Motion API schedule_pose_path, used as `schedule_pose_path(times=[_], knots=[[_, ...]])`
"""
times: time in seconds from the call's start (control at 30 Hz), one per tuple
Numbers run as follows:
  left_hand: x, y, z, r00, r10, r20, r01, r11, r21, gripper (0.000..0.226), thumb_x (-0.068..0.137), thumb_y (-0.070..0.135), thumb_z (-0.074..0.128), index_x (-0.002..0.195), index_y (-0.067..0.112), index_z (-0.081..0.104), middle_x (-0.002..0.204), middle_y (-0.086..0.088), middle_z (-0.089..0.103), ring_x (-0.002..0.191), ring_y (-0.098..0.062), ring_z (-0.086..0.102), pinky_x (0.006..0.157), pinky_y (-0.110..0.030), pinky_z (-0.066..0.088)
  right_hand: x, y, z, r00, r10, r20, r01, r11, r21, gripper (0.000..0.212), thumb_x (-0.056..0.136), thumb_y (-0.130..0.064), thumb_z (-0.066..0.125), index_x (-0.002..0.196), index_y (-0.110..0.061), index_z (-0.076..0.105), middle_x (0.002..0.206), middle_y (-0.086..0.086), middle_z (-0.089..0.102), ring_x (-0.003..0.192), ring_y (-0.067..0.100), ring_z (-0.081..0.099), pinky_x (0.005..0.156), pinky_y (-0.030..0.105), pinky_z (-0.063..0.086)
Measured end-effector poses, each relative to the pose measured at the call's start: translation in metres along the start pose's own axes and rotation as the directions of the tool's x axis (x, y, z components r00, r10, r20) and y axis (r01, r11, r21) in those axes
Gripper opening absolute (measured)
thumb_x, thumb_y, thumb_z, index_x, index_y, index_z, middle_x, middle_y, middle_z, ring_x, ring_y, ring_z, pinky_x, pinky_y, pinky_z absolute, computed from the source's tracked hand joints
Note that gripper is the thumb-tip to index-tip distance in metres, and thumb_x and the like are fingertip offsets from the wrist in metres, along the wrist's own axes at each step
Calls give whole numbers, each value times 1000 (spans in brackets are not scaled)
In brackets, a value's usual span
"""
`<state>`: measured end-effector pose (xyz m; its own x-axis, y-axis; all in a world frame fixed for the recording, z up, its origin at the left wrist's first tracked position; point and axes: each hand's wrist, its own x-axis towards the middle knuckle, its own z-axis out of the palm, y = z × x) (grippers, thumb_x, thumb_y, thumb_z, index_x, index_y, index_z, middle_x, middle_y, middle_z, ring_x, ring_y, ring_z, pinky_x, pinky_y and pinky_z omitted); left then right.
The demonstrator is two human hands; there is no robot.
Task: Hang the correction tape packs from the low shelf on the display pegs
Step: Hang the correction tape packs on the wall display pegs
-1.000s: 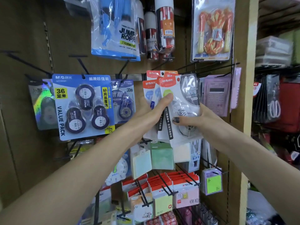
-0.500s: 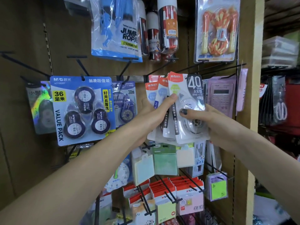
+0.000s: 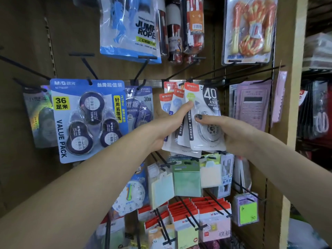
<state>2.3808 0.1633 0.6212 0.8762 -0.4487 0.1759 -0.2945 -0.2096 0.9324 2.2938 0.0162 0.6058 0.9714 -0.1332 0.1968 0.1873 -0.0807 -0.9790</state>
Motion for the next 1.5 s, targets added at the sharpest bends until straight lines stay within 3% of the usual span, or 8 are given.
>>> schedule_pose_path(times=[0.23, 0.4, 0.53, 0.87, 1.03, 1.23, 1.4, 1.5], knots=[[12, -5, 0, 999, -36, -21, 36, 999, 12, 116, 81, 81, 65, 166, 30, 4, 167, 5, 32, 147, -20, 43, 117, -46, 44, 14, 8, -10, 1000, 18, -7, -18, 999, 27, 32, 93, -29, 71, 123, -19, 73, 120, 6, 78, 114, 25, 73, 93, 38, 59], [16, 7, -5, 995, -98, 37, 99, 994, -43, 69, 86, 74, 66, 129, 20, 56, 108, -1, 77, 90, -20, 75, 76, -36, 65, 22, 2, -12, 1000, 19, -8, -18, 999, 31, 28, 91, -32, 73, 116, -19, 77, 120, 9, 78, 114, 31, 73, 112, 54, 46], [25, 11, -10, 981, -141, 133, 149, 988, -47, 64, 89, 72, 65, 121, 18, 75, 104, -7, 83, 89, -27, 79, 80, -40, 66, 30, -3, -11, 999, 41, -3, -41, 996, 83, 22, 93, -31, 71, 111, -19, 75, 101, 4, 81, 82, 20, 78, 85, 37, 64], [39, 14, -13, 981, -188, 43, 192, 972, -136, 55, 94, 64, 66, 115, 14, 75, 94, -10, 82, 79, -29, 77, 77, -43, 65, 60, -10, 0, 993, 106, -45, -102, 990, 93, 30, 86, -34, 80, 111, -18, 76, 101, 5, 81, 83, 19, 79, 74, 34, 64], [43, 7, -7, 978, -202, 59, 208, 969, -134, 56, 97, 60, 62, 129, 15, 70, 109, -14, 82, 103, -35, 78, 97, -54, 61, 57, -9, 0, 986, 127, -107, -113, 985, 132, 29, 86, -37, 79, 106, -15, 75, 84, 4, 82, 69, 17, 79, 60, 30, 64], [23, 6, -1, 995, -93, -25, 90, 989, -114, 79, 87, 71, 65, 141, 14, 55, 117, -7, 76, 98, -28, 76, 79, -42, 66, 32, -2, -5, 997, 77, -13, -73, 982, 177, 18, 93, -28, 73, 107, -17, 75, 93, 7, 82, 72, 19, 79, 65, 35, 67], [-10, -3, 10, 978, 110, -175, -124, 990, -69, 89, 88, 71, 65, 159, 27, 33, 143, 7, 52, 129, -20, 54, 111, -44, 48, -7, -6, 0, 998, 65, 5, -65, 976, 206, 36, 107, -16, 47, 139, -7, 59, 149, 21, 56, 127, 29, 65, 106, 36, 53], [-20, -9, 14, 965, 196, -176, -218, 968, -121, 74, 89, 65, 69, 148, 28, 45, 140, 11, 59, 124, -13, 59, 98, -33, 51, -14, 1, 4, 997, -68, 41, 62, 989, 137, 31, 89, -22, 67, 118, -17, 75, 123, 13, 76, 104, 23, 77, 82, 33, 64]])
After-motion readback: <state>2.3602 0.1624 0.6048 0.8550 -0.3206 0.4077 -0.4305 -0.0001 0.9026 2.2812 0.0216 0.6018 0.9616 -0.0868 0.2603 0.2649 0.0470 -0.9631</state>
